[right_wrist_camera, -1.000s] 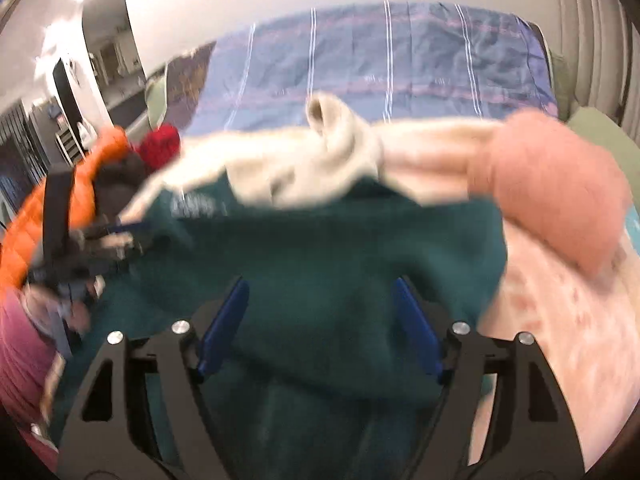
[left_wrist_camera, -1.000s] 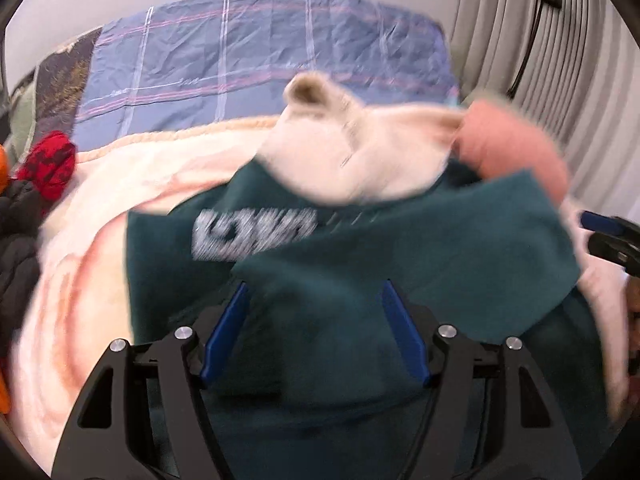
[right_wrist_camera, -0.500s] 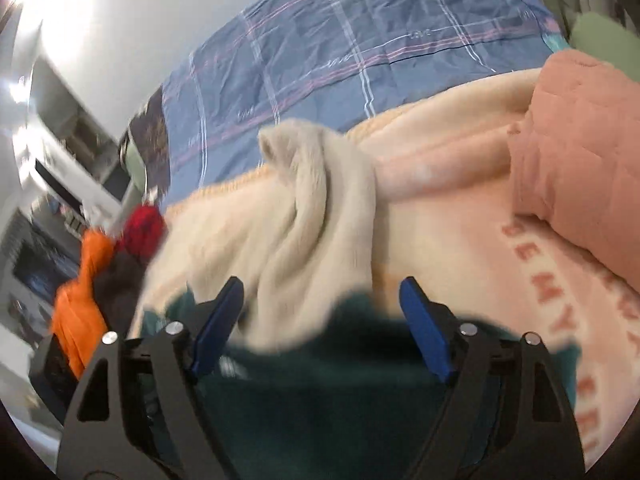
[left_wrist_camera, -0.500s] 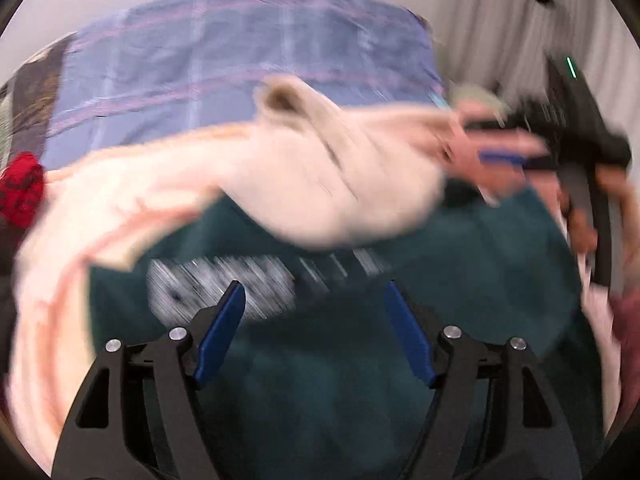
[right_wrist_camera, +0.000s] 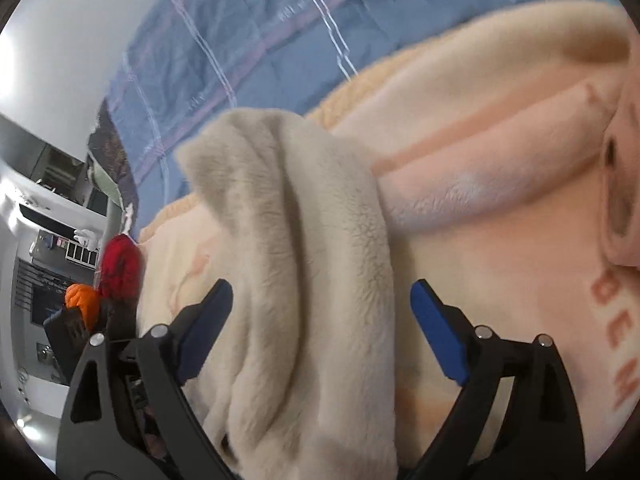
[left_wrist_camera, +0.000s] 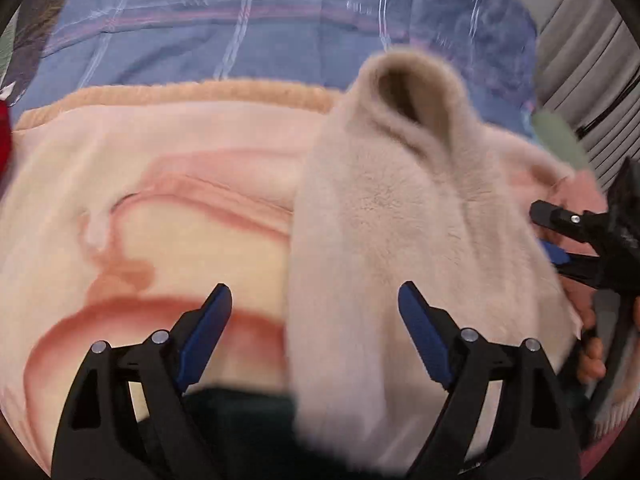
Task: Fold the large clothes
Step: 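Grasp the cream sherpa hood with both grippers and fold it over the body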
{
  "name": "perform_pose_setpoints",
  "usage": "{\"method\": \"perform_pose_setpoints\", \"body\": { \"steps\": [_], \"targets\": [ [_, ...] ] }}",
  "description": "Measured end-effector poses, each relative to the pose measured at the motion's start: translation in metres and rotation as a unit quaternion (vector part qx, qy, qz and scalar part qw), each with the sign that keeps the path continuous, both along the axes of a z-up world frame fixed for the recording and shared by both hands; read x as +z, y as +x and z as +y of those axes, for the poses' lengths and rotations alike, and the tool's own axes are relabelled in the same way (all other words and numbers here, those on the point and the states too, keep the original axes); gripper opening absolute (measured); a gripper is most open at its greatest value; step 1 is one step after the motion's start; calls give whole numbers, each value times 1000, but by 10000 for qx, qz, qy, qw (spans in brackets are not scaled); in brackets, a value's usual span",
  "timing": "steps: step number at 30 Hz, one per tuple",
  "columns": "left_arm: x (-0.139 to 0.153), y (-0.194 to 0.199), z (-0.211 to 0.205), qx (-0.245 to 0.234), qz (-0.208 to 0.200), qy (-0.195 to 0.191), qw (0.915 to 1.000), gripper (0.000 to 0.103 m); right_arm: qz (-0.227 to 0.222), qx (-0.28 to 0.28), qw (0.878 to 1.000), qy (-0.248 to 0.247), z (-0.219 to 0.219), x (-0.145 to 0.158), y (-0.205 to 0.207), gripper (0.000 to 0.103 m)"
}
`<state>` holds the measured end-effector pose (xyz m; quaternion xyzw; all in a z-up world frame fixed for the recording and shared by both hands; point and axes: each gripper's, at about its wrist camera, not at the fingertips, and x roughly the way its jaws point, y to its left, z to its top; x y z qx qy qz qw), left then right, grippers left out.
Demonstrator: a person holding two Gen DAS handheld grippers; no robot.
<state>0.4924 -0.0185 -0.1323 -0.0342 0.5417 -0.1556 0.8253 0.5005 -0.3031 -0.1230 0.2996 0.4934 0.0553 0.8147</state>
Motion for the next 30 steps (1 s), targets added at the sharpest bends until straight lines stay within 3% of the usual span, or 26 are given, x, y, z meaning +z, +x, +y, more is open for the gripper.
{"method": "perform_pose_setpoints", "body": {
  "steps": [1, 2, 3, 4, 7, 9, 12, 13, 15, 16, 17, 18, 19, 20, 21, 22, 24, 26, 27, 29, 30],
  "targets": [
    [-9, 9, -6, 57, 165, 46, 9998, 82, -24, -101, 9999, -63, 0, -3, 2, 86],
    [-15, 13, -11, 120, 227, 143, 9996, 73, -166, -202, 9996, -138, 2, -5, 2, 45],
    [-17, 13, -18, -36, 181, 63, 9998, 34, -202, -190, 9995, -130, 4, -7, 3, 10],
    [-13, 11, -24, -196, 80, 9, 9998, 13, -248, -209, 9994, -79, 6, -8, 3, 9],
    [24, -16, -28, -406, -943, 177, 9946, 11, -1101, -21, 9935, 291, 11, 17, -17, 8],
    [57, -40, -11, -446, -1434, -191, 9885, 11, -1895, 381, 9794, 588, 15, 50, -46, 0],
    [112, -103, 37, -690, -2169, -1054, 9680, 9, -2921, 1176, 9457, 804, 18, 105, -123, 0],
    [122, -127, 49, -875, -2493, -1179, 9572, 2, -3166, 1395, 9356, 709, 20, 117, -151, 0],
    [136, -179, 64, -1440, -3130, -1163, 9315, 1, -3542, 1950, 9146, 97, 29, 135, -212, 0],
    [137, -205, 68, -1669, -3284, -978, 9245, 2, -3494, 1993, 9148, -370, 33, 137, -229, 5],
    [134, -216, 69, -1711, -3307, -859, 9241, 2, -3367, 1935, 9197, -577, 34, 136, -233, 29],
    [131, -219, 68, -1681, -3251, -761, 9275, 8, -3050, 1738, 9338, -686, 31, 130, -229, 74],
    [125, -214, 65, -1517, -3045, -634, 9382, 26, -2684, 1500, 9496, -619, 26, 123, -219, 85],
    [118, -200, 63, -1285, -2730, -572, 9517, 37, -2208, 1210, 9669, -413, 19, 110, -203, 81],
    [113, -189, 65, -1117, -2477, -605, 9605, 59, -1978, 1091, 9737, -281, 15, 103, -192, 78],
    [106, -172, 70, -812, -2129, -740, 9709, 70, -1719, 960, 9803, -163, 11, 93, -177, 78],
    [96, -133, 86, -151, -1685, -1065, 9798, 74, -1382, 716, 9877, -125, 8, 78, -150, 78],
    [89, -96, 102, 409, -1173, -1705, 9775, 82, -1139, 504, 9922, 36, 4, 65, -124, 78],
    [82, -68, 108, 709, -792, -2116, 9716, 86, -1053, 459, 9933, 109, 3, 60, -113, 78],
    [63, -24, 111, 1131, -25, -2571, 9597, 86, -793, 230, 9964, 214, 2, 44, -84, 78],
    [56, -11, 106, 1208, 196, -2585, 9582, 86, -676, 172, 9971, 288, 4, 37, -75, 78]
  ]
}}
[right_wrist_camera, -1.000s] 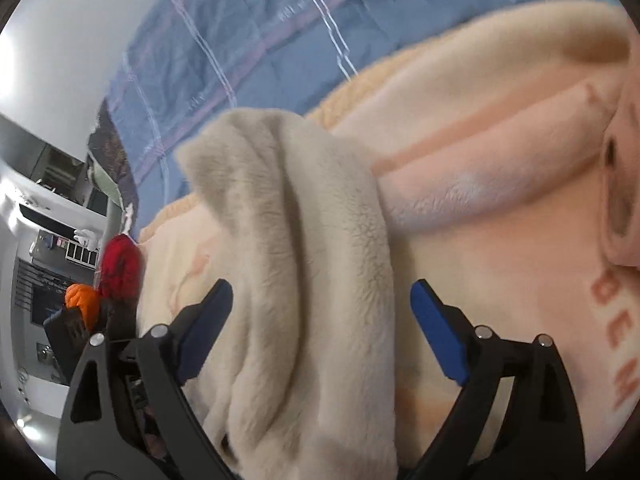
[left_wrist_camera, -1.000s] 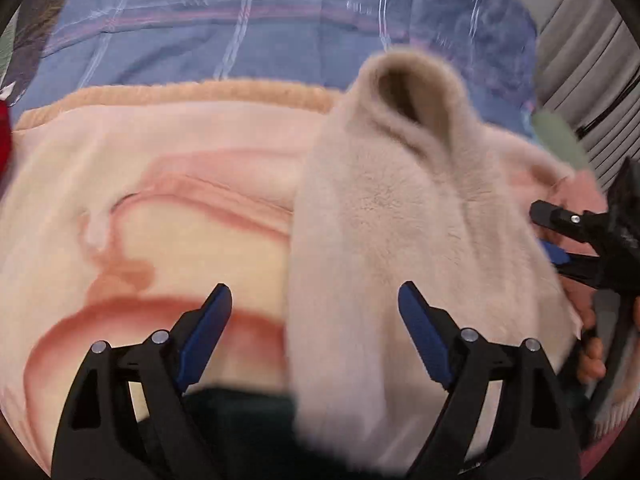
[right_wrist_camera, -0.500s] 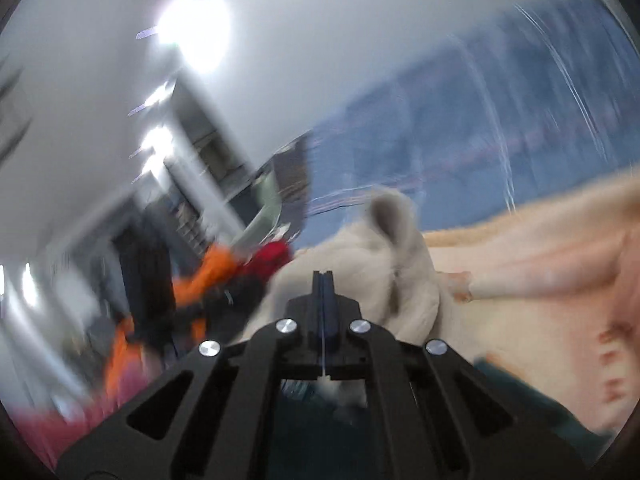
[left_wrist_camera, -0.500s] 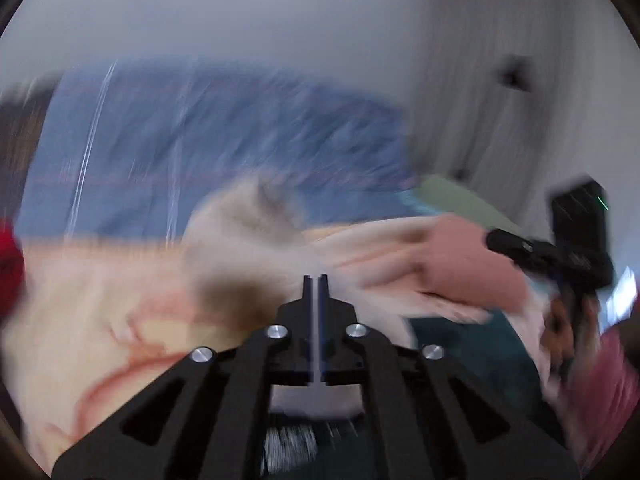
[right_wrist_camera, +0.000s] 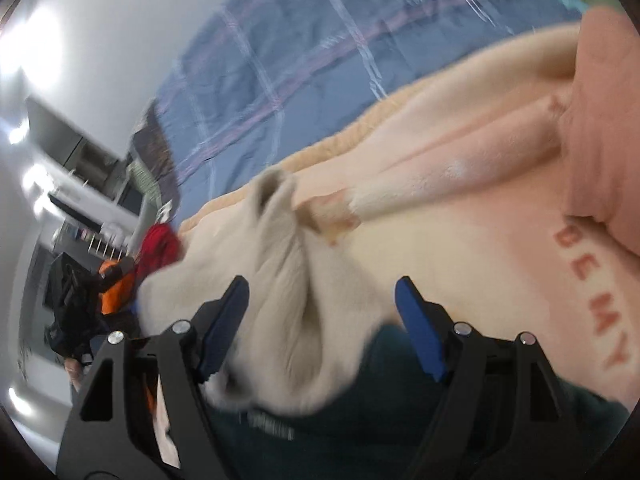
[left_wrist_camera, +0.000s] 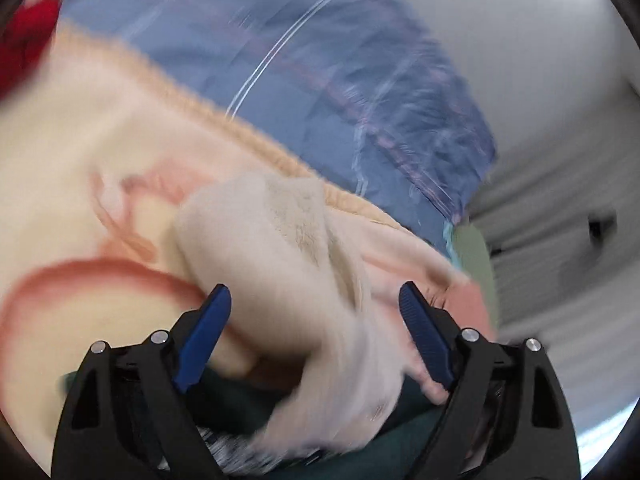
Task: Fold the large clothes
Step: 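Grasp the cream sherpa hood with both grippers and fold it over the body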
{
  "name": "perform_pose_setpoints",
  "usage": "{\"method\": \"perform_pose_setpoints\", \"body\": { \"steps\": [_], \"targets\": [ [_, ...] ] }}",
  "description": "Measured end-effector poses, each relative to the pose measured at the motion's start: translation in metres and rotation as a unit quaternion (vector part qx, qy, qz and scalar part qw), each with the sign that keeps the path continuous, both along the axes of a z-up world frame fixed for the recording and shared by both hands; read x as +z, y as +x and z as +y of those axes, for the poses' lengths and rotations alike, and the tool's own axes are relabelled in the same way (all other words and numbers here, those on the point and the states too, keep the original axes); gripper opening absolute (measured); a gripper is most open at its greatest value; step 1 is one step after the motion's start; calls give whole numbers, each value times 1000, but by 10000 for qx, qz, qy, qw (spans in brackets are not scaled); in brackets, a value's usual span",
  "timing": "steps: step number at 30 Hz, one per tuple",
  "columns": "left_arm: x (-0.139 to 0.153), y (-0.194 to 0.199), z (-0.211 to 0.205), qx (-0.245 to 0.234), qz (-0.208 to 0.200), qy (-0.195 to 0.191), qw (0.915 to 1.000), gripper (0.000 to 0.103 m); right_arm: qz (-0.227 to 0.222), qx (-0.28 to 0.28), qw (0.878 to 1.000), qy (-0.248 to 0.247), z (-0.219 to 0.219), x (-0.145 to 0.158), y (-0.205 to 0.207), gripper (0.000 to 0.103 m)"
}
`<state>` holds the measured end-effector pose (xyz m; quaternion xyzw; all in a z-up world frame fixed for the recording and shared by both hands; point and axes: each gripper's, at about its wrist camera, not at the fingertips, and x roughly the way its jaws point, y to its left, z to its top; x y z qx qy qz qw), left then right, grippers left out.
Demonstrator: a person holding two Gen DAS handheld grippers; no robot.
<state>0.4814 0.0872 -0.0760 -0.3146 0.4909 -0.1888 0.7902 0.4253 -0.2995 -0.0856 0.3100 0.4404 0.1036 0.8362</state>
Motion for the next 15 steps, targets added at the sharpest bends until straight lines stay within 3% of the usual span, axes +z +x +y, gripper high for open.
{"method": "perform_pose_setpoints", "body": {
  "steps": [2, 3, 5, 7, 9, 11, 12, 13, 14, 15],
  "targets": [
    [-24, 35, -28, -260, 722, 805, 9938, 86, 210, -70, 9997, 126, 5, -13, 12, 78],
    [-46, 47, -49, -521, 1082, 1608, 9796, 86, 255, -108, 9995, 165, 7, -17, 15, 78],
    [-66, 52, -71, -778, 1118, 2198, 9660, 59, 262, 20, 9995, 174, 14, -26, 17, 78],
    [-62, 44, -76, -734, 575, 1972, 9759, 17, 236, 153, 9996, 24, 21, -28, 13, 78],
    [-29, 24, -79, -809, -482, 1621, 9823, 11, 184, 202, 9996, -113, 19, -23, 2, 78],
    [17, -6, -86, -1149, -1394, 1321, 9746, 10, -30, 187, 9998, -109, 11, -10, -15, 78],
    [36, -24, -91, -1368, -1762, 1251, 9667, 10, -170, 170, 9997, -78, 5, -3, -24, 78],
    [64, -57, -102, -1756, -2371, 1287, 9468, 10, -366, 131, 9992, -11, -3, 5, -39, 78],
    [82, -90, -111, -2085, -2816, 1409, 9259, 10, -495, 93, 9987, 40, -9, 9, -49, 78],
    [97, -136, -120, -2550, -3307, 1603, 8944, 10, -654, 32, 9978, 113, -20, 16, -69, 78]
  ]
}}
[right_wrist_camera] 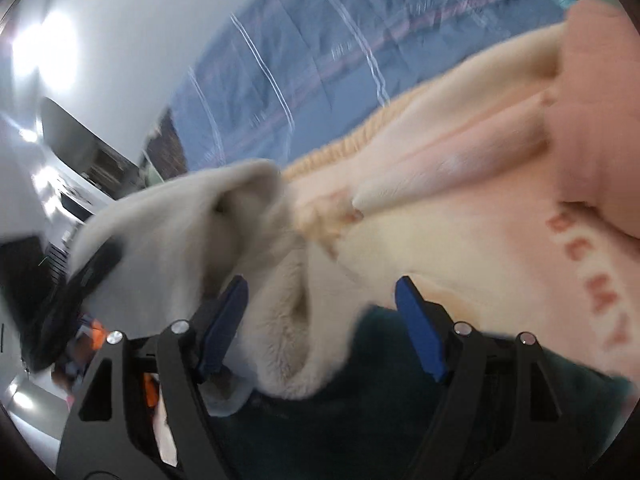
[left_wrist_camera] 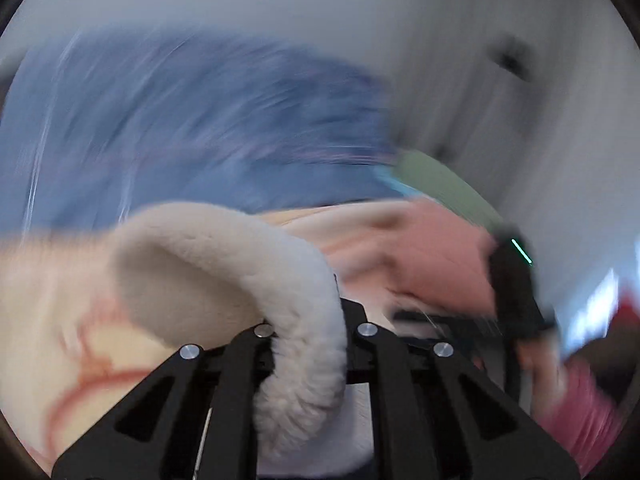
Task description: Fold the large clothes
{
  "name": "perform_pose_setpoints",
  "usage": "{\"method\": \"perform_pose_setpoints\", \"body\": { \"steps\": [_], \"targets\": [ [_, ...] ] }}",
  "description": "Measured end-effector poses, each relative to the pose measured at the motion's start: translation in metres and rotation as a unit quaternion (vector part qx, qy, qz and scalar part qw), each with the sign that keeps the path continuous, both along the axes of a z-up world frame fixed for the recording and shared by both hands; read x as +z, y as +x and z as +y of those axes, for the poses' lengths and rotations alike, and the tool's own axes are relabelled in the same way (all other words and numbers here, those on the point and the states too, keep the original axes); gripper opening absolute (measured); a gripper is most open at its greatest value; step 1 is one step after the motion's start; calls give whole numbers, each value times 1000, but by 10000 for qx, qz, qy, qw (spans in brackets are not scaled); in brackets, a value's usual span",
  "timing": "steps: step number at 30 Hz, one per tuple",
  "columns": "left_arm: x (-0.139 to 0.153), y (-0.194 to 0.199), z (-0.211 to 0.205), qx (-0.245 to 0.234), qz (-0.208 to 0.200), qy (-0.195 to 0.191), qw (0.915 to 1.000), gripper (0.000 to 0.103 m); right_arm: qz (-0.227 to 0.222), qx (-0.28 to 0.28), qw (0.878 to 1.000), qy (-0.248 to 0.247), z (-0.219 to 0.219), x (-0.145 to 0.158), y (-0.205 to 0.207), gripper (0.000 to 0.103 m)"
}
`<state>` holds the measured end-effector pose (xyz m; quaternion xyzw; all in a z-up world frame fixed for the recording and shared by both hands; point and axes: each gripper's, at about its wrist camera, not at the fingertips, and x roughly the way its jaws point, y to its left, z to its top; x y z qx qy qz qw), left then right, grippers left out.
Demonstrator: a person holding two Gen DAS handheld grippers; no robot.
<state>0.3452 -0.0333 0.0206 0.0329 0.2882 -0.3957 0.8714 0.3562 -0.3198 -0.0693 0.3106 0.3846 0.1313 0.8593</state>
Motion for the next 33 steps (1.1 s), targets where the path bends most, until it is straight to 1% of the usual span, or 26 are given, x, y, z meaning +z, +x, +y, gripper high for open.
{"method": "perform_pose_setpoints", "body": {
  "steps": [1, 2, 3, 4, 5, 6, 7, 8, 9, 10, 12, 13, 15, 16, 18, 20, 21, 22, 24, 25, 26, 28, 30, 31, 32, 33],
  "targets": [
    [4, -33, 1, -337, -317, 170, 9988, 10, -93, -43, 9999, 46, -10, 5, -17, 78],
    [2, -73, 0, -723, -747, 454, 9935, 10, -166, -66, 9998, 74, -17, 8, -30, 78],
    [-6, -107, 2, -977, -1091, 764, 9863, 11, -322, -88, 9994, 112, -27, 14, -52, 80],
    [-23, -144, 7, -1215, -1378, 1161, 9761, 12, -434, -119, 9989, 88, -34, 19, -67, 81],
    [-43, -175, 14, -1401, -1532, 1526, 9662, 12, -509, -180, 9985, -10, -41, 22, -83, 82],
    [-59, -192, 21, -1508, -1541, 1756, 9606, 13, -540, -276, 9980, -191, -46, 24, -98, 82],
    [-82, -211, 27, -1586, -1463, 2122, 9531, 13, -520, -337, 9971, -434, -50, 25, -114, 82],
    [-100, -222, 32, -1569, -1366, 2408, 9480, 14, -477, -345, 9964, -607, -51, 25, -125, 82],
    [-113, -229, 38, -1499, -1251, 2623, 9450, 16, -451, -341, 9960, -690, -50, 25, -133, 82],
    [-126, -234, 46, -1352, -1109, 2790, 9442, 17, -450, -318, 9959, -713, -48, 24, -141, 82],
    [-134, -236, 62, -1070, -868, 2839, 9489, 20, -527, -134, 9966, -615, -42, 25, -161, 82],
    [-132, -237, 73, -964, -712, 2774, 9532, 23, -570, -30, 9967, -578, -36, 26, -169, 82],
    [-127, -239, 92, -745, -521, 2612, 9610, 25, -658, 262, 9961, -518, -21, 28, -189, 83],
    [-126, -240, 102, -626, -495, 2556, 9635, 31, -690, 481, 9951, -521, -11, 29, -199, 84],
    [-120, -243, 122, -337, -339, 2261, 9729, 41, -661, 851, 9924, -587, 11, 27, -212, 87],
    [-113, -239, 148, -45, 201, 1475, 9888, 48, -514, 1292, 9892, -461, 34, 20, -221, 87],
    [-114, -238, 151, 83, 487, 1110, 9926, 57, -449, 1439, 9878, -379, 41, 18, -222, 88],
    [-115, -234, 156, 215, 723, 804, 9939, 63, -382, 1634, 9855, -270, 50, 15, -226, 88],
    [-115, -233, 163, 353, 1229, 129, 9917, 63, -351, 1875, 9816, -121, 64, 12, -229, 91],
    [-119, -229, 159, 397, 1489, -141, 9880, 63, -295, 1916, 9810, -114, 69, 11, -229, 91],
    [-122, -222, 156, 449, 1642, -284, 9850, 63, -233, 1889, 9817, -29, 71, 10, -226, 92],
    [-128, -214, 132, 473, 1842, -366, 9811, 70, -12, 1772, 9836, 335, 69, 3, -219, 93],
    [-139, -204, 116, 379, 2246, -398, 9729, 73, 331, 1718, 9829, 570, 71, -10, -212, 93],
    [-150, -195, 103, 290, 2551, -379, 9657, 73, 443, 1723, 9825, 553, 74, -16, -209, 92],
    [-158, -186, 93, 310, 2751, -343, 9603, 71, 579, 1693, 9828, 455, 79, -24, -205, 73],
    [-165, -180, 80, 389, 2827, -280, 9580, 44, 710, 1695, 9822, 384, 83, -30, -202, 19]
  ]
}}
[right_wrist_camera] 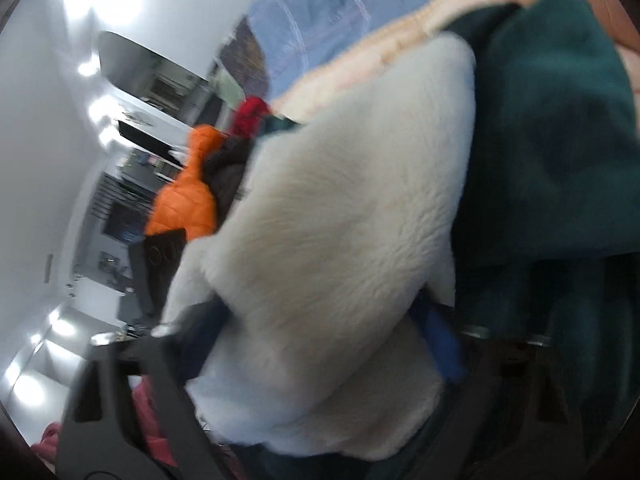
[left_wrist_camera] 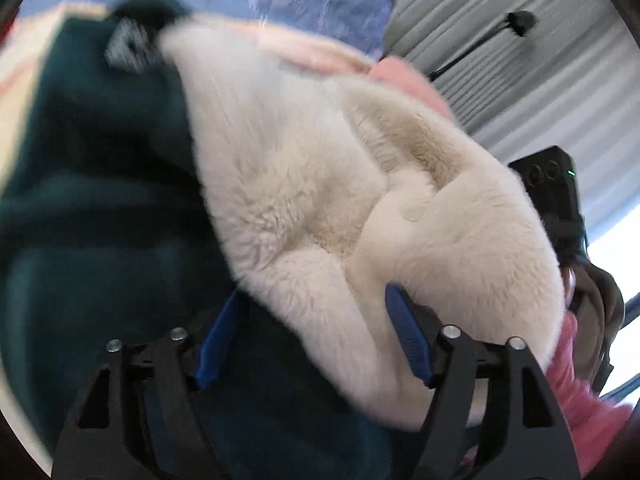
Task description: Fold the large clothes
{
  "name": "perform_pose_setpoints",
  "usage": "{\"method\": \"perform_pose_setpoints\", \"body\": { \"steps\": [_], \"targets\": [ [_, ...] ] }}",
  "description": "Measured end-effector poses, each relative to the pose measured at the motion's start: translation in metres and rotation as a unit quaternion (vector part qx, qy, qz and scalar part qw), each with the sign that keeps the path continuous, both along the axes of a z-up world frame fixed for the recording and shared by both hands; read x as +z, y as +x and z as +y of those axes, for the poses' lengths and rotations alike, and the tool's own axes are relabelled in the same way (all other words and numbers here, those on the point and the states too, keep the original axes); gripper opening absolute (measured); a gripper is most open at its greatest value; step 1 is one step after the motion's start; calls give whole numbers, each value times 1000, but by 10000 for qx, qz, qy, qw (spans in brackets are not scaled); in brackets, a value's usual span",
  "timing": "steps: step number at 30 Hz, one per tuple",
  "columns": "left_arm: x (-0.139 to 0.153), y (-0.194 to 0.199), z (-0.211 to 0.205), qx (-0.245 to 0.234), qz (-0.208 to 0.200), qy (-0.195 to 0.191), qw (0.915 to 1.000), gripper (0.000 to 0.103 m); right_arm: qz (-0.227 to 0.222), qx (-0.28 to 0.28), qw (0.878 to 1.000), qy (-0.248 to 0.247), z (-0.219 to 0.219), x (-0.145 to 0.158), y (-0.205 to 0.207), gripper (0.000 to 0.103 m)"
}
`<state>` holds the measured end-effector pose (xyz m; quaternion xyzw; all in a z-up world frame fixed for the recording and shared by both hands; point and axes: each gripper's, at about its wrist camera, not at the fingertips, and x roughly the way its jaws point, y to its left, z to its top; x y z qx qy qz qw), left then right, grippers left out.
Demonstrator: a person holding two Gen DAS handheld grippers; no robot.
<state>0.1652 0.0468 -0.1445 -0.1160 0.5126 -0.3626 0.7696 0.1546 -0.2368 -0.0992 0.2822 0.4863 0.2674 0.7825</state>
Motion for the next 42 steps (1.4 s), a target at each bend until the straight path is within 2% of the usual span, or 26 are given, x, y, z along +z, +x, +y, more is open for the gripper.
{"method": "perform_pose_setpoints", "body": {
  "steps": [1, 2, 4, 5, 8, 10, 11, 12, 13, 14, 16, 18, 20, 23, 26, 29, 30, 31, 32, 33, 35, 36, 38, 39, 40, 42],
  "targets": [
    [0, 5, -8, 24, -65, 128, 9999, 10, 196, 29, 9998, 77, 4, -6, 5, 16],
    [7, 8, -14, 36, -147, 214, 9997, 10, 227, -139, 9990, 361, 0, -4, 7, 16],
    [49, 9, -15, 196, -778, 41, 9968, 10, -424, -335, 9959, 723, -11, 25, 4, 15],
    [86, 6, -12, 296, -1383, -49, 9899, 10, -1053, -455, 9882, 1015, -21, 50, -4, 15],
    [152, -1, 6, 511, -2181, -342, 9740, 11, -2000, -542, 9579, 1987, -49, 78, -22, 17],
    [171, -6, 15, 680, -2607, -90, 9630, 19, -2215, -580, 9554, 1866, -55, 76, -27, 22],
    [167, -6, 14, 629, -2706, 121, 9606, 21, -2194, -605, 9639, 1381, -55, 70, -28, 38],
    [156, -5, 11, 581, -2705, 378, 9602, 32, -1947, -738, 9772, 415, -50, 57, -27, 63],
    [135, -2, 8, 612, -2587, 736, 9612, 38, -1544, -903, 9829, -438, -45, 41, -25, 75],
    [111, 2, 7, 597, -2320, 1031, 9654, 38, -1000, -923, 9865, -907, -44, 18, -23, 79],
    [75, 9, 11, 476, -1715, 1213, 9765, 38, -565, -711, 9954, -301, -53, -1, -26, 79],
    [58, 17, 21, 642, -1400, 1071, 9822, 39, -632, -927, 9937, 91, -70, 7, -30, 79],
    [64, 28, 32, 888, -1329, 887, 9832, 43, -1097, -1177, 9870, 52, -85, 32, -28, 79],
    [83, 50, 45, 1240, -1461, 537, 9800, 64, -1266, -1309, 9831, 180, -92, 55, -4, 80],
    [75, 93, 42, 1539, -1117, 579, 9800, 66, -1002, -1300, 9864, 0, -88, 57, 41, 80],
    [58, 137, 35, 1559, -458, 680, 9844, 66, -304, -1396, 9892, -315, -80, 37, 91, 80],
    [53, 148, 32, 1591, -299, 677, 9845, 55, -128, -1371, 9899, -348, -78, 32, 109, 76],
    [50, 160, 25, 1540, -194, 514, 9865, 24, 18, -1408, 9892, -397, -72, 23, 118, 68],
    [53, 168, 21, 1481, -177, 393, 9880, 13, 39, -1460, 9884, -416, -71, 19, 130, 28],
    [59, 172, 20, 1578, -344, 397, 9861, 10, 38, -1458, 9885, -409, -71, 17, 136, 11],
    [70, 178, 12, 1681, -763, 540, 9813, 8, -126, -1634, 9863, -191, -80, 23, 147, 7],
    [79, 185, 8, 1880, -1044, 768, 9736, 0, -324, -1827, 9821, -339, -85, 29, 153, 0],
    [82, 204, 7, 2267, -1418, 1263, 9553, 0, -730, -2304, 9625, -1231, -94, 38, 169, 0],
    [78, 214, 9, 2357, -1426, 1349, 9518, 0, -674, -2400, 9579, -1424, -98, 31, 179, 0],
    [64, 227, 11, 2401, -1151, 1395, 9538, 0, -358, -2443, 9600, -1324, -106, 16, 188, 0],
    [42, 237, 15, 2389, -762, 1634, 9542, 0, 122, -2427, 9675, -703, -117, -7, 189, 0]
  ]
}}
